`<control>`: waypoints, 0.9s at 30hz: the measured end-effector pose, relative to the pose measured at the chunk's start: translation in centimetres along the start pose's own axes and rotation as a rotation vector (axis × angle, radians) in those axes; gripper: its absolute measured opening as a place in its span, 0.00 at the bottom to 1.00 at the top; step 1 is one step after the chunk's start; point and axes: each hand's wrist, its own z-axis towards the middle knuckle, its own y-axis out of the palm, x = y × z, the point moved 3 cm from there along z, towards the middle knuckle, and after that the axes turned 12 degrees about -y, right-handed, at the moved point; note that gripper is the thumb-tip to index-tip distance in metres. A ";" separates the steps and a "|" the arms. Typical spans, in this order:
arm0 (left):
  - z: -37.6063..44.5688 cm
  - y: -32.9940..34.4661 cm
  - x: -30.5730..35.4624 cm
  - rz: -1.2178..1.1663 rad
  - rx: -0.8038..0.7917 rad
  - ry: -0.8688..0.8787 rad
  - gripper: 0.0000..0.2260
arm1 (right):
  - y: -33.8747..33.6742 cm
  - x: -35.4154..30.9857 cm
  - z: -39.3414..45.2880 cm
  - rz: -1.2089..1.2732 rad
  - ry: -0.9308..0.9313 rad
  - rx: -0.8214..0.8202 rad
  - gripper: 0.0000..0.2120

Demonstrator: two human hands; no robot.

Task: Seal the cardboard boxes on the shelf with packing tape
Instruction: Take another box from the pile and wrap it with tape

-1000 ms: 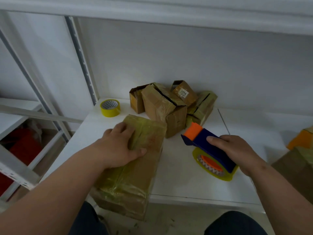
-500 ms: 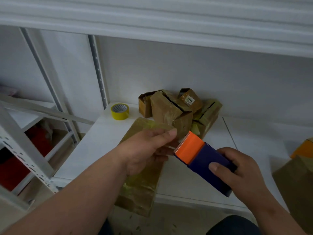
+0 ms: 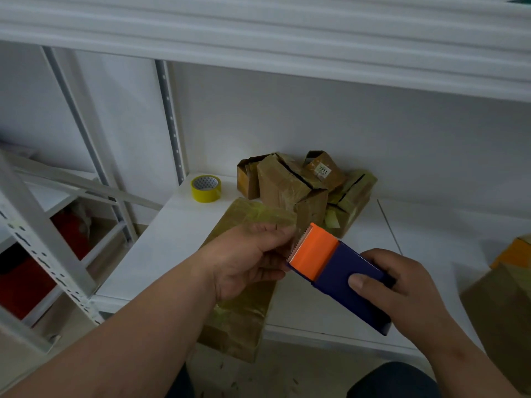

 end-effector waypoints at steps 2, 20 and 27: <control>0.1 0.0 0.4 0.063 0.113 0.079 0.07 | 0.1 0.0 0.5 -0.012 0.003 -0.025 0.18; -1.0 -11.3 6.6 -0.044 0.618 0.317 0.07 | -3.9 3.7 3.3 0.075 0.185 -0.202 0.36; 3.4 -13.1 6.3 0.036 0.610 0.203 0.06 | -3.9 5.4 5.3 0.085 0.327 -0.250 0.45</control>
